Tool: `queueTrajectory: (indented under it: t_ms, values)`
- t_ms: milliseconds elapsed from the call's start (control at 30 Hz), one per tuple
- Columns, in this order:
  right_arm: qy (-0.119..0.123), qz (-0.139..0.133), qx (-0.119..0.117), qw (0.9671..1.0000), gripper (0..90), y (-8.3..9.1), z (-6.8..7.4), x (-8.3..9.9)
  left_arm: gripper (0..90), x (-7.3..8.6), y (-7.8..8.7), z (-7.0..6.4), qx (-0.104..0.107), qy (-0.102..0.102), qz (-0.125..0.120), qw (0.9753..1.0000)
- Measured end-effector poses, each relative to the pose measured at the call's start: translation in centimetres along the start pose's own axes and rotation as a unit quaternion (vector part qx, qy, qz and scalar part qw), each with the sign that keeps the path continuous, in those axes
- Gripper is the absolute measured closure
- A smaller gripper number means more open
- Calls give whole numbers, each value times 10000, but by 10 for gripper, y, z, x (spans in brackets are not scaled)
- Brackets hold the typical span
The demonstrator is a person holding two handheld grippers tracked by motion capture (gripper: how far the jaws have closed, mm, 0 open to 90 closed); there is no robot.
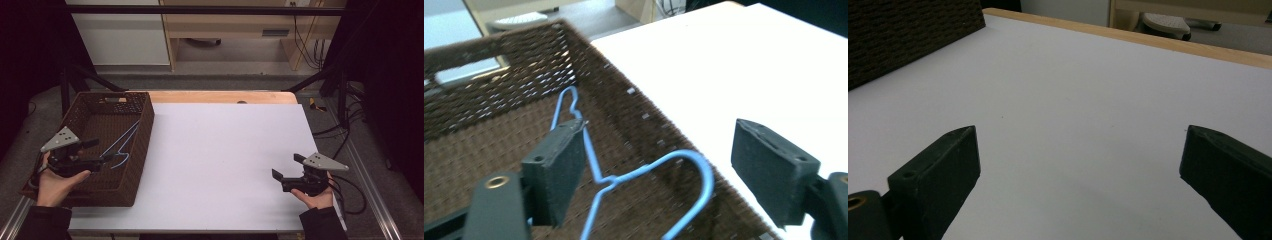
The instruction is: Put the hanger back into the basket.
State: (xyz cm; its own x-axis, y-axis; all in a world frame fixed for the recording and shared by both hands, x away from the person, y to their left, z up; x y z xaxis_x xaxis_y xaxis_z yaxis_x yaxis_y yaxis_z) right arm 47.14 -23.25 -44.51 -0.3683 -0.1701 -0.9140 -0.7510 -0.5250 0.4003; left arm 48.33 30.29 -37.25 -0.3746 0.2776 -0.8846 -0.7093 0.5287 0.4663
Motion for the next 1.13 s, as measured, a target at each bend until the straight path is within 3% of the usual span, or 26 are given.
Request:
queueTrajectory:
  t_ms: [200,600,833,1133]
  values:
    - [-4,-29,-15,10000,32,1,0,-1,127,-8,-6,-31,256,14,-281,9993]
    - [-46,-52,-73,9999,28,2,0,-2,87,-4,-32,-83,538,-70,-453,9975]
    - [-28,-92,-89,9999,25,3,1,-2,89,5,-43,-99,612,-149,-374,9973]
    - [-5,-76,-111,9999,24,3,1,-2,88,12,-52,-105,622,-145,-312,9975]
Point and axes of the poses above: each handheld gripper's, and its own axes: y roughly backward along the jaws, x roughly out of its underside, z roughly to its left, the point moved 7 cm from there along -y, roughly forward along the jaws, and after that the axes turned 1 degree about -z, right-handed, at the moved point
